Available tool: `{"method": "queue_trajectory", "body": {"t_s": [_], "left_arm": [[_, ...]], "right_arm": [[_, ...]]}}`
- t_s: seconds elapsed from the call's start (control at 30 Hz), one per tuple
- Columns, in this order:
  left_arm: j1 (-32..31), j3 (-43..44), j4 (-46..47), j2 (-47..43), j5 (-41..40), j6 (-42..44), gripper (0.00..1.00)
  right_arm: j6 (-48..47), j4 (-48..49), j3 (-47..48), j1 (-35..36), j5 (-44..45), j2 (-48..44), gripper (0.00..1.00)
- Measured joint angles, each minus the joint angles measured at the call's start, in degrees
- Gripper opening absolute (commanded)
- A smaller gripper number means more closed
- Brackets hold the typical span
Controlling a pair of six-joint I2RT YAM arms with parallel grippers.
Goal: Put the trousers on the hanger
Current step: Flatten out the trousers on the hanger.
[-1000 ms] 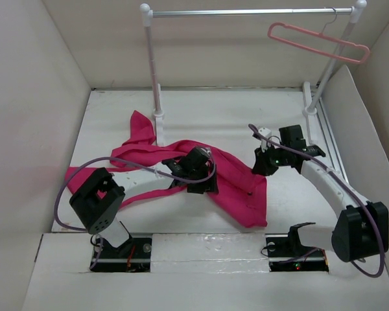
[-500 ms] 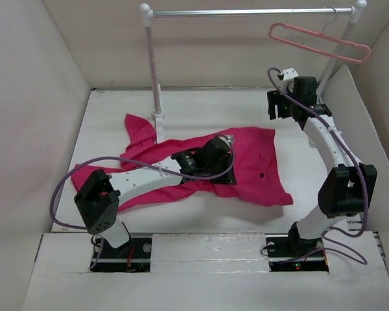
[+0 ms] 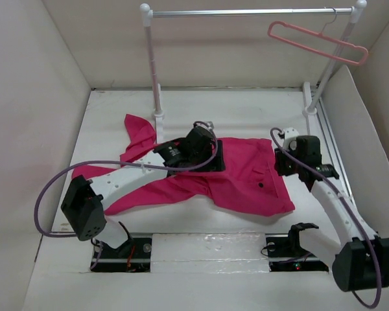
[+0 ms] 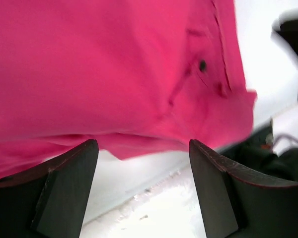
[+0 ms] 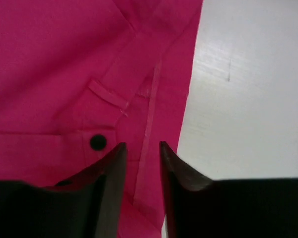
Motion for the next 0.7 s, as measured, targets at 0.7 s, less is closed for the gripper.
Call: {"method": "queue_trajectory", "body": {"t_s": [0.7], "left_arm": [[8.5, -12.5, -2.8, -15.2, -6.2, 4.4, 0.52]], "right_arm": [[0.3, 20.2, 5.6, -10.3, -19.6, 29.8, 0.65]]}}
